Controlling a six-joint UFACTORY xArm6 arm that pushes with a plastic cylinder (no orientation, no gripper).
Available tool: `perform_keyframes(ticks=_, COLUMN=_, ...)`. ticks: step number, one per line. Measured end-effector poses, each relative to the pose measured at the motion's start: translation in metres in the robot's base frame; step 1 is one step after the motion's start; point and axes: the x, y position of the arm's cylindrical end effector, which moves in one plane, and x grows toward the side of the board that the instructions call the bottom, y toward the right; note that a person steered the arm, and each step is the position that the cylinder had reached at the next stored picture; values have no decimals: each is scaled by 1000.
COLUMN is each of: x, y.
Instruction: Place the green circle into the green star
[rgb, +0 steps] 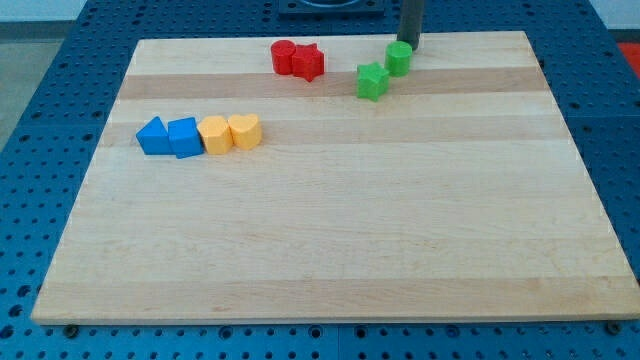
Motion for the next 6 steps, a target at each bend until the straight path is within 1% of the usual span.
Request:
perform_keyframes(ticks=1, x=5, y=-2)
perform_keyframes(ticks=4, x=39, y=-12)
perform_keyframes(ticks=5, x=55, y=1)
perform_keyframes(ticks=6, x=81, y=25)
